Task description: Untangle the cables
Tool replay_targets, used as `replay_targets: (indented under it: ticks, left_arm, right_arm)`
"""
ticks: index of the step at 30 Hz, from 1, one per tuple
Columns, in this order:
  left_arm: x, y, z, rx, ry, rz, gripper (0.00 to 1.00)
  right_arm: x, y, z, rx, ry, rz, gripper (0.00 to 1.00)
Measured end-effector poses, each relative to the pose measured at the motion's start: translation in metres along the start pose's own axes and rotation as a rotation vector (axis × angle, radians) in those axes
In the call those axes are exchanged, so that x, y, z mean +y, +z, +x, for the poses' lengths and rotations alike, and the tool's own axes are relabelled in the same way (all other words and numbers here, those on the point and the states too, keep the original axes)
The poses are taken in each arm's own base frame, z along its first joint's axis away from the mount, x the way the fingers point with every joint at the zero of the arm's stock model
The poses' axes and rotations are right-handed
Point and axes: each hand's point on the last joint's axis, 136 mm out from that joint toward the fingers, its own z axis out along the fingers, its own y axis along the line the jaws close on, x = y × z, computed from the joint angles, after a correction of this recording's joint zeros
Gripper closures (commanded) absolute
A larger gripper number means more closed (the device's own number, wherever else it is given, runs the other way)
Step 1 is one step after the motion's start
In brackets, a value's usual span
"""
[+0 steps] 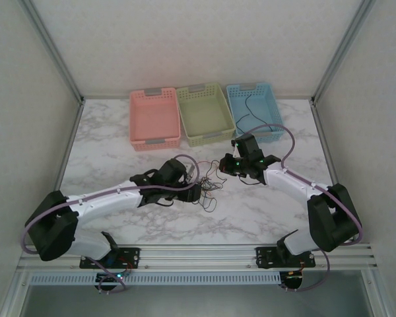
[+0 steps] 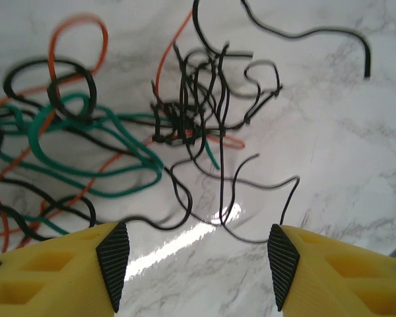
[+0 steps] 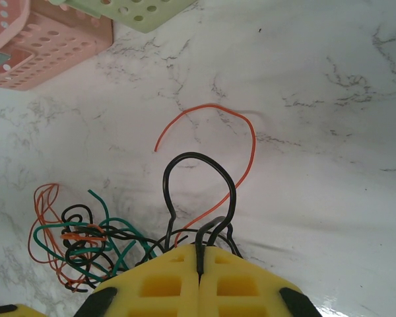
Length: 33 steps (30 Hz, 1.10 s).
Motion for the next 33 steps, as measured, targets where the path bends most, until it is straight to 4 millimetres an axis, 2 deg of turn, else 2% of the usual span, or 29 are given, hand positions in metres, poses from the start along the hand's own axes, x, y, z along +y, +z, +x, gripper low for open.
replay_targets:
  ticks: [4,8,14,17,20,28,33]
  left_arm:
    - [-0.013,-0.002,-0.031,-0.059,0.006,-0.009,0.39]
    - [-0.015,0.006,-0.043,-0.067,0.009,-0.038,0.41]
    - [-0.001,0.030,-0.033,-0.005,0.009,-0.104,0.43]
    - [0.002,0.037,-0.030,0.012,0.009,-0.119,0.47]
    - [0.004,0.040,-0.028,0.021,0.008,-0.125,0.50]
    - [0.004,0.041,-0.027,0.021,0.007,-0.124,0.68]
    - [0.003,0.042,-0.028,0.020,0.007,-0.122,0.74]
  right_arm:
    - [-0.001,0.001,0.002,0.004,0.001,0.001,1.00]
    - [-0.001,0.001,0.001,0.004,0.001,0.001,1.00]
    - [-0.002,0.000,0.001,0.003,0.002,0.002,1.00]
    - [-0.001,0.000,0.001,0.002,0.001,0.001,1.00]
    - [-0.001,-0.001,0.001,0.001,0.001,0.000,1.00]
    - [-0.002,0.000,0.002,0.004,0.002,0.002,1.00]
    - [-0.005,0.001,0.006,0.011,0.005,0.007,1.00]
